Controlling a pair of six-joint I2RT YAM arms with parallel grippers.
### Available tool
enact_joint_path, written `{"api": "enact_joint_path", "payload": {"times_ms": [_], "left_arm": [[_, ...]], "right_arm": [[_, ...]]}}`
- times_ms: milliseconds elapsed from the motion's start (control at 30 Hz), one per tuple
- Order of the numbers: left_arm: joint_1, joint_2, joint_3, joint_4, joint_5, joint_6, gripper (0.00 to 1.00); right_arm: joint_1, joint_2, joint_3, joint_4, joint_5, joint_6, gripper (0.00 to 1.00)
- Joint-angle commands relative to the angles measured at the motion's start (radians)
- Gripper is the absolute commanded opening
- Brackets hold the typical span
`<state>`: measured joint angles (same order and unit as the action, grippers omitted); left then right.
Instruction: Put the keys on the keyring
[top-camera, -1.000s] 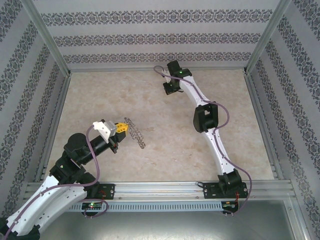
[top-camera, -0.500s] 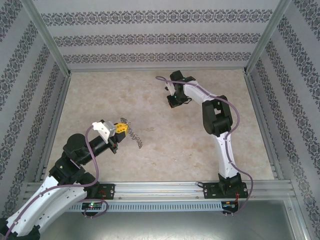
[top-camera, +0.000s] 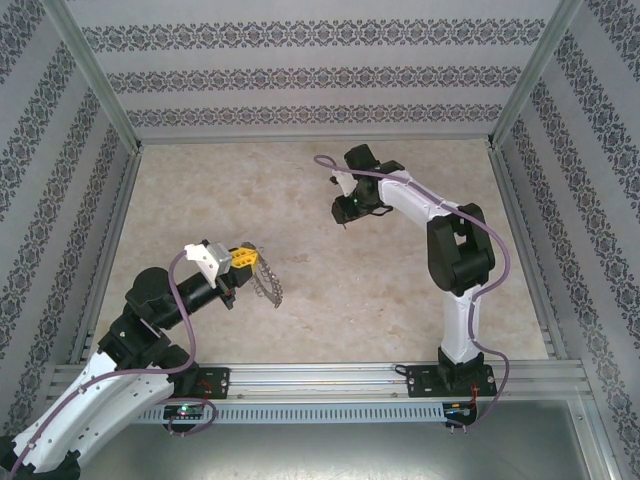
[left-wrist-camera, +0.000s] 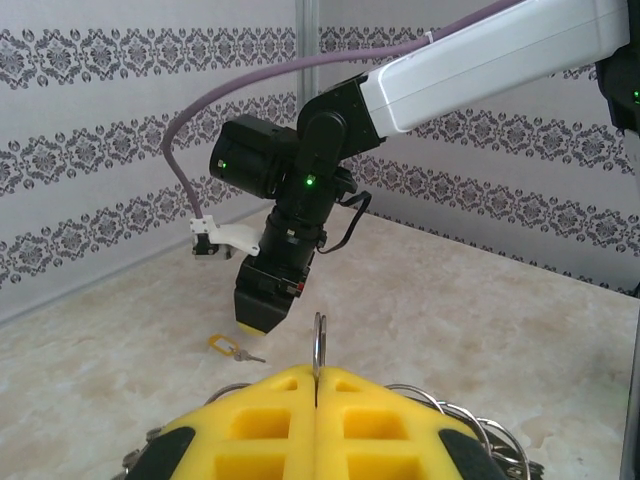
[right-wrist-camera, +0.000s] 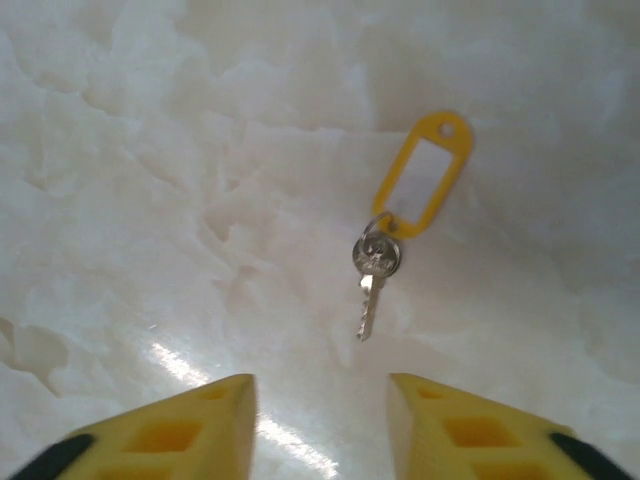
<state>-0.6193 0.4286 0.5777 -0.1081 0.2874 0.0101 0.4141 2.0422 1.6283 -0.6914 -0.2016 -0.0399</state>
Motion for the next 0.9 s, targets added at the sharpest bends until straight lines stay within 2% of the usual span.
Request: {"api": "enact_joint_path", "payload": {"times_ms": [0, 433, 867], "left_arm": [[0.009, -0.002, 0.002, 0.049, 0.009, -0.028, 0.0], [0.009, 0.007, 0.005, 0.035, -0.007, -0.035, 0.0], [0.009, -0.001, 0.001, 0.036, -0.004, -0.039, 0.0]], "right_arm": [[0.003, 0.035, 0.042, -0.004, 0.031, 0.0, 0.46], [0.038, 0.163, 0.126, 0.019, 0.188, 0.037, 0.45], [0.054, 0.231, 0.176, 0.032, 0.182, 0.052, 0.36]]}}
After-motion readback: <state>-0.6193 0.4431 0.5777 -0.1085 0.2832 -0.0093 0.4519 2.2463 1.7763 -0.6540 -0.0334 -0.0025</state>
